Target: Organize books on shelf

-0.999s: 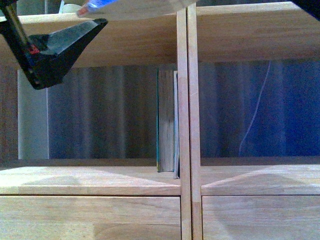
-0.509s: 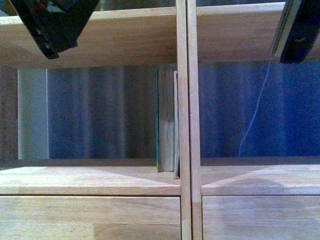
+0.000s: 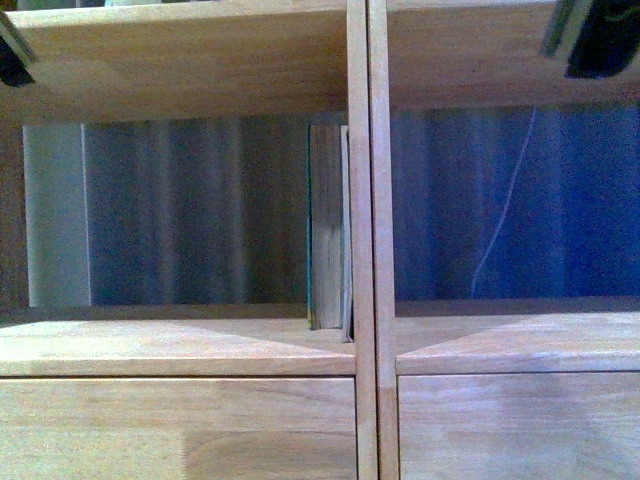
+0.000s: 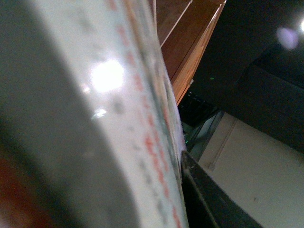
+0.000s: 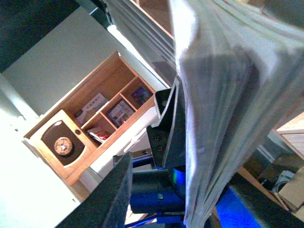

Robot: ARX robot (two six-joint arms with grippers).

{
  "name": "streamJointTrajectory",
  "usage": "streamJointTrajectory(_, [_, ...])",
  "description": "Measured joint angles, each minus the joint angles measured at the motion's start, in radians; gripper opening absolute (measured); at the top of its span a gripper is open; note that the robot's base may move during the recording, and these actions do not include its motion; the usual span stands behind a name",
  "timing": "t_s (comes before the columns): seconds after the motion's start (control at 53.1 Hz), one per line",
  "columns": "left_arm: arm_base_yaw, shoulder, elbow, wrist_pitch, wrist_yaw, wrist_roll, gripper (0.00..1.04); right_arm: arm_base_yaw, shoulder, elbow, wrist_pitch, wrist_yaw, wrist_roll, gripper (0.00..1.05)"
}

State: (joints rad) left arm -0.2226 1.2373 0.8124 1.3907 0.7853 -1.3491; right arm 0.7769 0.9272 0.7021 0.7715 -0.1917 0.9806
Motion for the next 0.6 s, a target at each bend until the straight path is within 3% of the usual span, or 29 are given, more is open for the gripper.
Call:
streamJointTrajectory(0.057, [0.046,-0.027,-0.021,-0.01,0.004,0.01,0.07,-0.04,-0.024,-0.021,-0.016,-0.02,0.004,0.61])
streamJointTrajectory(0.17, [0.17,-0.075,-0.062,-0.044,0.003,0.079,0.07,-0.171,-0.107,-0.077,-0.068,-0.087,0.023,0.83])
streamJointTrajectory(0.283, [0.267,-0.098,-0.074,-0.104,0.01,0.164,0.07,-0.314,-0.176,-0.119,-0.117,-0.166,0.036,0.98])
streamJointTrajectory(0.434, [0.366,-0.097,-0.072,-0.186,0.016,0.309,0.07,-0.537,-0.257,-0.15,-0.211,-0.261,0.005,0.98])
streamJointTrajectory(0.603, [0.372,-0.029,-0.002,-0.408,-0.076,0.629,0.07,-0.728,-0.34,-0.159,-0.387,-0.305,-0.225,0.98])
